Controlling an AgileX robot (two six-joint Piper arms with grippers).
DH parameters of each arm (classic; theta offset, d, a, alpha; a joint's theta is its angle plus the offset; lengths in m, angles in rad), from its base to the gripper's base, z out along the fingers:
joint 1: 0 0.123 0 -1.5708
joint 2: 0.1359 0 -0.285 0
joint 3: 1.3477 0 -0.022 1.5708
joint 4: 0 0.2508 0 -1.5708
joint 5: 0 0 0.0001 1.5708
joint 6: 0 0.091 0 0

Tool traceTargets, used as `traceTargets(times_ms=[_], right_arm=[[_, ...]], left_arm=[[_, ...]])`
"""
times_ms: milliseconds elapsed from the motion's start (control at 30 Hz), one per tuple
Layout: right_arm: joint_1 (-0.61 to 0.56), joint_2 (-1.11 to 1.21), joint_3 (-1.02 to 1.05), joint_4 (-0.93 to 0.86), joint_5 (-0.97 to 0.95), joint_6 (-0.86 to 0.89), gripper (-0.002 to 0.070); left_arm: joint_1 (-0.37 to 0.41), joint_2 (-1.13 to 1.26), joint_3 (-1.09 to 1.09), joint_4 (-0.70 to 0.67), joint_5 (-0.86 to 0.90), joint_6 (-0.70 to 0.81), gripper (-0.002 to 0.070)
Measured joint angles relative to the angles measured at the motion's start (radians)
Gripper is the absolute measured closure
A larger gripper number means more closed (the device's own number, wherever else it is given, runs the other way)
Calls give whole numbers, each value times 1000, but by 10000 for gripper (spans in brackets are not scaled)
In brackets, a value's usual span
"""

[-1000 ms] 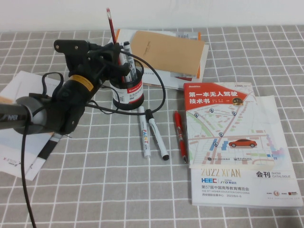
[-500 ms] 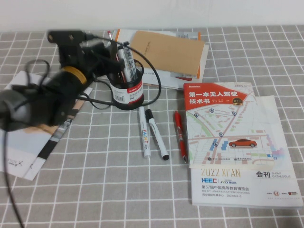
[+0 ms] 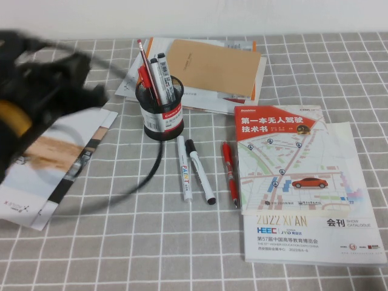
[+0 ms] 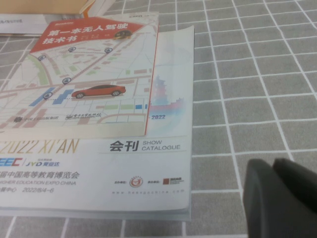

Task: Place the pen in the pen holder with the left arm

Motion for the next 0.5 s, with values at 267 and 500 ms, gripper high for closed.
traceTargets(times_ms=[267, 500], right_arm=[[0, 0, 0, 0, 0, 0, 689], [0, 0, 0, 0, 0, 0, 689]], left_arm=[[0, -383, 247, 0, 161, -39, 675], [0, -692, 439, -2, 224, -78, 675]])
